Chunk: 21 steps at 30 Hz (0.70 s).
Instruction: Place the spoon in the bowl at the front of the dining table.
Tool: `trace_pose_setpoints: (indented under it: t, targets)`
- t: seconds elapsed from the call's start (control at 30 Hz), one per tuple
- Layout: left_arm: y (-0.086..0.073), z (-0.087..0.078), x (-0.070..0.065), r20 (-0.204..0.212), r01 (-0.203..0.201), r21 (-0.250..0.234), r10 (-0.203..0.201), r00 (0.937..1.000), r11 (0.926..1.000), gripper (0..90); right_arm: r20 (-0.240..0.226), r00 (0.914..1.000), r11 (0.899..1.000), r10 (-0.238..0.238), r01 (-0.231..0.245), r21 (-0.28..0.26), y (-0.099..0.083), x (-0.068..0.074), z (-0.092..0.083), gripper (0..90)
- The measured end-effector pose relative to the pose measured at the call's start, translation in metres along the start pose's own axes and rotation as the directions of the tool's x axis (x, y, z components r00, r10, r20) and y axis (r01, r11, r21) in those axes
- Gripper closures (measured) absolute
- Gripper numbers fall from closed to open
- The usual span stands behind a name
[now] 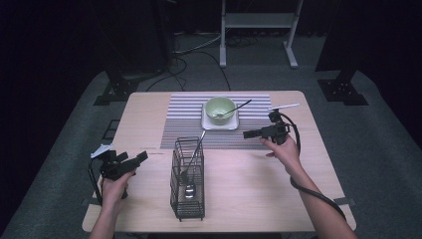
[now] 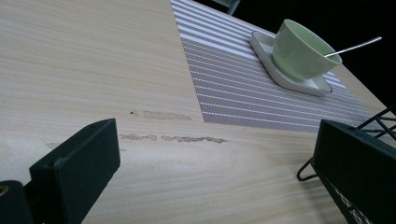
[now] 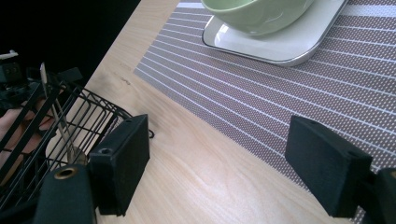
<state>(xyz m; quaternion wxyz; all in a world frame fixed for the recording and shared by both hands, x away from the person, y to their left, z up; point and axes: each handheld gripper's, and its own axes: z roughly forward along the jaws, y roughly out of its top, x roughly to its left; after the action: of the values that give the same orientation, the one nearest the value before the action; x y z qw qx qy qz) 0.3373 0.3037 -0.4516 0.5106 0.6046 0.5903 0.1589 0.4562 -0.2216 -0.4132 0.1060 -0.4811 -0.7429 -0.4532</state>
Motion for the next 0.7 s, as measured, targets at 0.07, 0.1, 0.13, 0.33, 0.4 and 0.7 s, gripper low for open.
trace_pose_setpoints:
  t: [0.07,0.1,0.13,0.33,0.4,0.7]
  targets:
    - [0.0,0.0,0.0,0.0,-0.002,0.001,0.002,1.0,1.0,0.0,-0.003,1.0,1.0,-0.003,0.003,-0.001,-0.002,0.001,-0.001,20.9]
    - [0.0,0.0,0.0,0.0,-0.002,0.001,0.002,1.0,1.0,0.0,-0.004,1.0,1.0,-0.007,0.007,-0.002,-0.002,0.001,-0.001,20.9]
    - [0.0,0.0,0.0,0.0,-0.001,0.001,0.001,1.0,1.0,0.0,-0.008,0.9999,1.0,-0.006,0.006,-0.003,-0.003,0.002,-0.002,20.9]
    - [0.0,0.0,0.0,0.001,-0.001,0.001,0.001,1.0,1.0,0.0,-0.026,0.9995,1.0,-0.016,0.016,0.001,-0.01,0.006,-0.001,20.9]
    - [0.0,0.0,0.0,0.001,-0.002,0.001,0.002,1.0,1.0,0.0,-0.038,0.9991,1.0,-0.018,0.018,0.002,-0.013,0.007,-0.001,20.9]
    - [0.0,0.0,0.0,0.0,-0.001,0.0,0.001,1.0,1.0,0.0,-0.062,0.9973,0.999,-0.039,0.039,0.005,-0.022,0.015,-0.002,20.9]
